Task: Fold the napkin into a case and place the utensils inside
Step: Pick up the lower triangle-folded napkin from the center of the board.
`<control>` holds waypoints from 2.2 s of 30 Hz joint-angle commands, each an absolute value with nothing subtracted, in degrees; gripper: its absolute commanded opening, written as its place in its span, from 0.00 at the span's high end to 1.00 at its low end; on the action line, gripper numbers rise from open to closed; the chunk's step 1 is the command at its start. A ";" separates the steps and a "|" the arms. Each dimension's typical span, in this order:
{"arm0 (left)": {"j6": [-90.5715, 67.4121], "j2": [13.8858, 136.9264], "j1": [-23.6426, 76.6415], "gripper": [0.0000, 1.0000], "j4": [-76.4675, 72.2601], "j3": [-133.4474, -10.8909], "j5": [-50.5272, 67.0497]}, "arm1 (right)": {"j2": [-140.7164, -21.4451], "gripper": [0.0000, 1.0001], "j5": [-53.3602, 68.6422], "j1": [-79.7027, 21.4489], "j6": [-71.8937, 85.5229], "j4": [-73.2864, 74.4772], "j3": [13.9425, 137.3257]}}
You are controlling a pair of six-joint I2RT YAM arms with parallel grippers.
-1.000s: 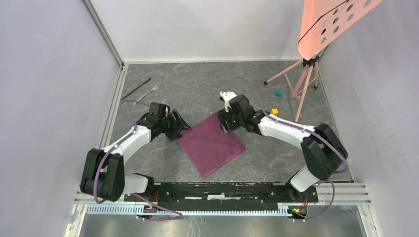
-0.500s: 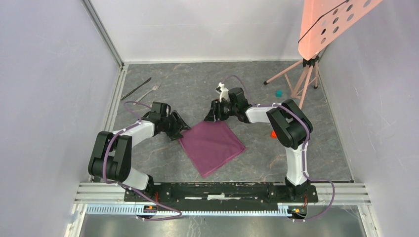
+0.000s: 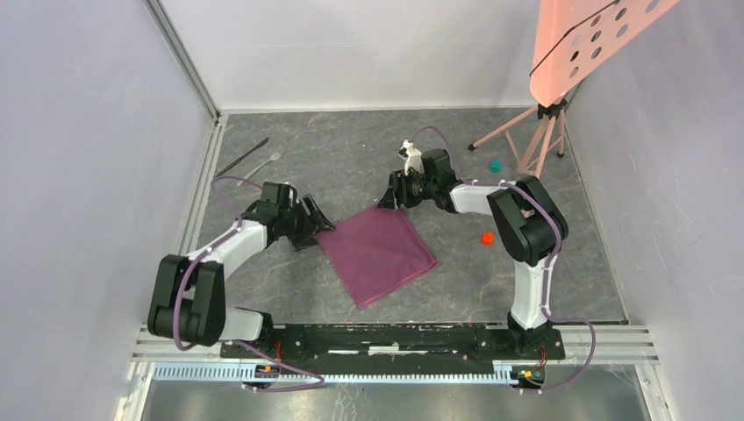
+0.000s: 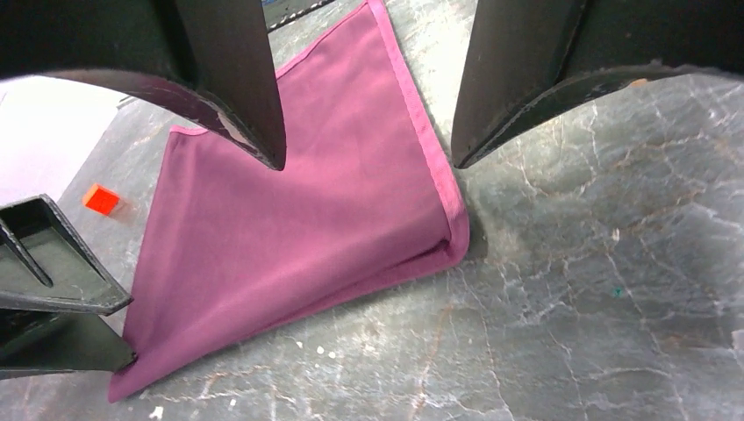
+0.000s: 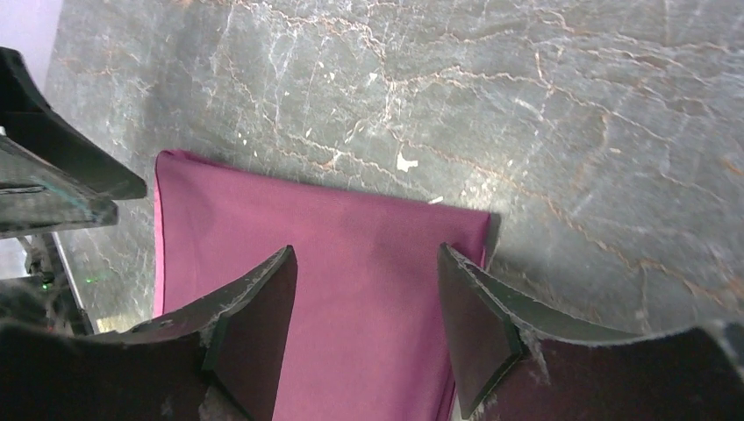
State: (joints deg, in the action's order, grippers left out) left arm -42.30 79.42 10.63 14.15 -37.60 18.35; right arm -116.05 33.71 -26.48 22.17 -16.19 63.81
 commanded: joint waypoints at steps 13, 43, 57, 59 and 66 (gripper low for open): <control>-41.84 79.24 10.38 0.20 9.97 -39.14 26.23 | -95.03 0.27 34.64 -31.37 21.50 -12.92 45.98; -23.29 56.11 10.37 0.12 47.55 -65.96 18.77 | -71.89 0.23 13.89 -29.31 12.53 4.71 25.93; -32.65 63.93 10.37 0.09 35.85 -79.14 23.81 | -71.28 0.15 -10.29 -47.46 13.17 24.48 44.04; -31.99 66.42 10.37 0.09 36.35 -82.33 23.37 | -72.57 0.13 -11.14 -51.28 15.57 25.04 45.02; -21.12 70.33 10.37 0.02 43.46 -91.51 6.82 | -80.94 0.02 -10.37 -64.06 18.89 27.73 51.69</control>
